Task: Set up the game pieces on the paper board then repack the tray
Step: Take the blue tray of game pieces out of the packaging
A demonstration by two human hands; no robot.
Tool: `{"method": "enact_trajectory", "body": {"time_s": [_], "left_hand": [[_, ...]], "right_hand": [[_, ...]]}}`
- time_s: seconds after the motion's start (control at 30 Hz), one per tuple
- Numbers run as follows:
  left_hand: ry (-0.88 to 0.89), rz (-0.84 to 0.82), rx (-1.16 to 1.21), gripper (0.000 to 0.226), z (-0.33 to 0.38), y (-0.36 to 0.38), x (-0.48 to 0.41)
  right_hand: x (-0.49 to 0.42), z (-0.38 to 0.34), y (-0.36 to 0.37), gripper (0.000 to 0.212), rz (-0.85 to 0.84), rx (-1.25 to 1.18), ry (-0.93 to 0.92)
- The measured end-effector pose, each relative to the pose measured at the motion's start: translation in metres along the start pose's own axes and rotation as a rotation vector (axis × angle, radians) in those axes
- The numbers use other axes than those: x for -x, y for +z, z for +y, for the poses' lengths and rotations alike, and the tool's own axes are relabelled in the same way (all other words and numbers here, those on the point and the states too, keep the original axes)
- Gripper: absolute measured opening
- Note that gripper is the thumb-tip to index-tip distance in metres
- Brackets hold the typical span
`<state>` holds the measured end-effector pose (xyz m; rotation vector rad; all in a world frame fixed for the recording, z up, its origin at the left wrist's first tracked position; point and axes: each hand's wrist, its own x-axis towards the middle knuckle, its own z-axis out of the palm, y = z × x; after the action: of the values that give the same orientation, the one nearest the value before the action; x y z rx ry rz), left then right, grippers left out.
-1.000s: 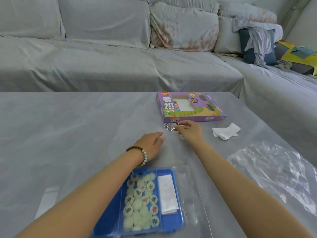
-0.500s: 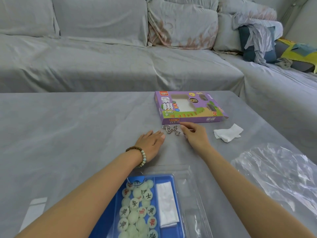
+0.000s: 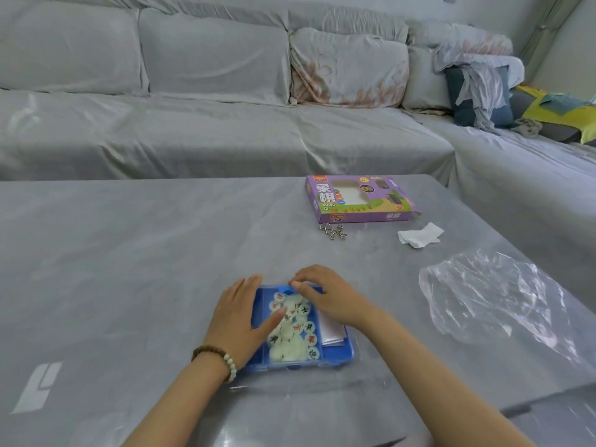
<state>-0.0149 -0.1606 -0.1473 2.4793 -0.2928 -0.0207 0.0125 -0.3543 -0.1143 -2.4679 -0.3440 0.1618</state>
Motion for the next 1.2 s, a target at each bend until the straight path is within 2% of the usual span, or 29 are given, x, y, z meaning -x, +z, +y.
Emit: {"method": "enact_trajectory", "body": {"time_s": [0.2, 0.3, 0.5, 0.6, 0.73, 0.83, 0.93, 1.07, 1.13, 1.2], "left_hand": [[-0.067, 0.023, 0.098, 0.102, 0.0, 0.0, 0.019], [-0.05, 0.047, 0.099, 0.109, 0.002, 0.0, 0.02], [-0.017, 0.091, 0.107, 0.12, 0.001, 0.0, 0.022], [0.009, 0.133, 0.122, 0.128, 0.001, -0.001, 0.024], [-0.041, 0.156, 0.138, 0.136, 0.004, -0.003, 0.023], [-0.055, 0.149, 0.127, 0.134, 0.007, -0.004, 0.024], [-0.06, 0.17, 0.149, 0.117, 0.007, -0.004, 0.026], [-0.114, 0.156, 0.095, 0.107, 0.018, -0.003, 0.04], [-0.096, 0.051, -0.047, 0.106, 0.022, 0.003, 0.043], [-0.056, -0.105, -0.306, 0.098, 0.022, 0.01, 0.042]], "right_hand": [[-0.012, -0.017, 0.013, 0.034, -0.003, 0.339, 0.033], [-0.018, -0.023, 0.018, 0.035, -0.026, 0.377, 0.058], [-0.019, -0.021, 0.01, 0.037, -0.114, 0.197, 0.068], [-0.017, -0.021, -0.001, 0.036, -0.069, 0.132, 0.052], [-0.01, -0.023, -0.017, 0.039, -0.029, 0.046, -0.006], [-0.006, -0.024, -0.027, 0.041, 0.002, -0.038, -0.027], [-0.002, -0.018, -0.042, 0.037, 0.151, -0.211, -0.031], [0.004, 0.0, -0.062, 0.03, 0.544, -0.452, 0.075], [0.006, 0.01, -0.065, 0.03, 0.676, -0.591, 0.156], [0.007, 0.017, -0.063, 0.037, 0.734, -0.722, 0.227]]}}
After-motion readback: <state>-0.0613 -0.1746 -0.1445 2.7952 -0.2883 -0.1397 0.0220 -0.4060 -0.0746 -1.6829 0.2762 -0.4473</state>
